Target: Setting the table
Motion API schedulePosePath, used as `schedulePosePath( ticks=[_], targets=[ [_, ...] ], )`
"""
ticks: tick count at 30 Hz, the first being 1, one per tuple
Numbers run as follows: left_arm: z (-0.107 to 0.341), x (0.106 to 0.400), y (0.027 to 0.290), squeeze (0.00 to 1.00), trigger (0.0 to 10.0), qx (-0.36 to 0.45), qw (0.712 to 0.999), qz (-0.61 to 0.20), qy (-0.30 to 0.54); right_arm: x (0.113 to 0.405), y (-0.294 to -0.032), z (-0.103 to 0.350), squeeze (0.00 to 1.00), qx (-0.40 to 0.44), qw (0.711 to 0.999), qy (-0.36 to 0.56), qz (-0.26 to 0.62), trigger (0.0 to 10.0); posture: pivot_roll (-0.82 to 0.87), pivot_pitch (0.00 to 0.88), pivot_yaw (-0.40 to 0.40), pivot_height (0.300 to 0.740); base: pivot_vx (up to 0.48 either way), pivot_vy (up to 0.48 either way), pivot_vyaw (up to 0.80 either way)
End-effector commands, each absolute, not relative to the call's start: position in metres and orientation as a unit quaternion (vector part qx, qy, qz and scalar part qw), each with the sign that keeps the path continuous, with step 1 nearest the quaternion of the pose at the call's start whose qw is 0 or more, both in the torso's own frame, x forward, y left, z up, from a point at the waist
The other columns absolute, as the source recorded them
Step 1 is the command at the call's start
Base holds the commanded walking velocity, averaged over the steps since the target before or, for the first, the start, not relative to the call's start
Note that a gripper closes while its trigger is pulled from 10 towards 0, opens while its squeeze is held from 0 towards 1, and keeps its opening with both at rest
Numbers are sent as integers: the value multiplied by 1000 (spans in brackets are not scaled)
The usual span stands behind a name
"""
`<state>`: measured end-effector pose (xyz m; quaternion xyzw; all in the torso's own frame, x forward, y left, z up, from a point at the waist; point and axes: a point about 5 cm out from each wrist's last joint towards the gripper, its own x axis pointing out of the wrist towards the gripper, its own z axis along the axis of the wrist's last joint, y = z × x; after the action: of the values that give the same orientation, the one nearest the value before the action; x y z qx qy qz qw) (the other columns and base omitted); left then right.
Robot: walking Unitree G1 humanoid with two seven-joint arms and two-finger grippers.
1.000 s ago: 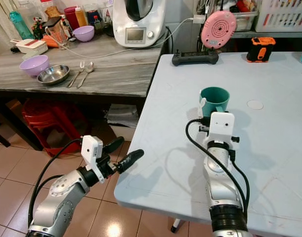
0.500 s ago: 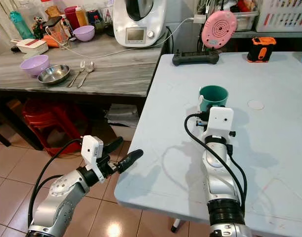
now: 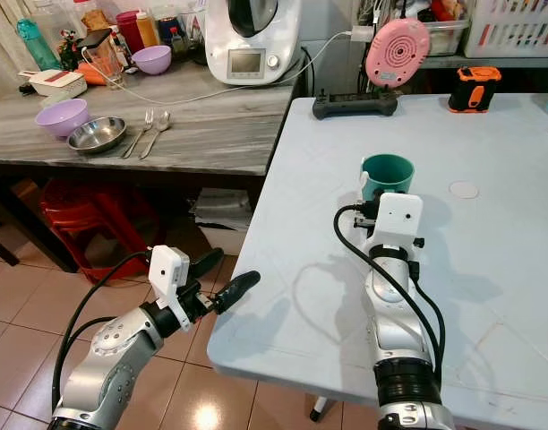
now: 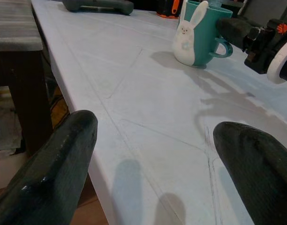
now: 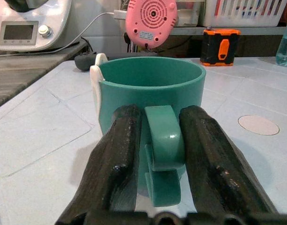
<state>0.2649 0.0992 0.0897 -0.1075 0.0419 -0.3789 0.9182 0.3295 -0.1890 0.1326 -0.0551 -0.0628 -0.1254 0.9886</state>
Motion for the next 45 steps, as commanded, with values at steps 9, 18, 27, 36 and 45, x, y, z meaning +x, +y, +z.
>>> schedulePosePath(
  ticks=[9,18,27,36,45],
  targets=[
    [89,266,102,0,10000,-101,921,-374,44,331,-188,132,475,-56,989,-59,-121,10000,-71,34,128,740,0,0,0],
    [88,266,101,0,10000,-102,921,-374,44,330,-187,127,0,-58,990,-50,-116,157,-70,38,127,740,0,0,0],
    [89,266,101,0,10000,-102,921,-372,43,330,-188,125,0,-57,991,-48,-115,0,-67,39,126,740,0,0,0],
    [89,267,103,0,10000,-103,922,-370,41,329,-189,130,0,-60,989,-62,-118,0,-68,36,125,740,0,0,0],
    [97,278,118,0,10000,-94,948,-304,6,324,-192,137,0,-61,988,-80,-119,0,-65,32,120,740,0,0,0]
  ],
)
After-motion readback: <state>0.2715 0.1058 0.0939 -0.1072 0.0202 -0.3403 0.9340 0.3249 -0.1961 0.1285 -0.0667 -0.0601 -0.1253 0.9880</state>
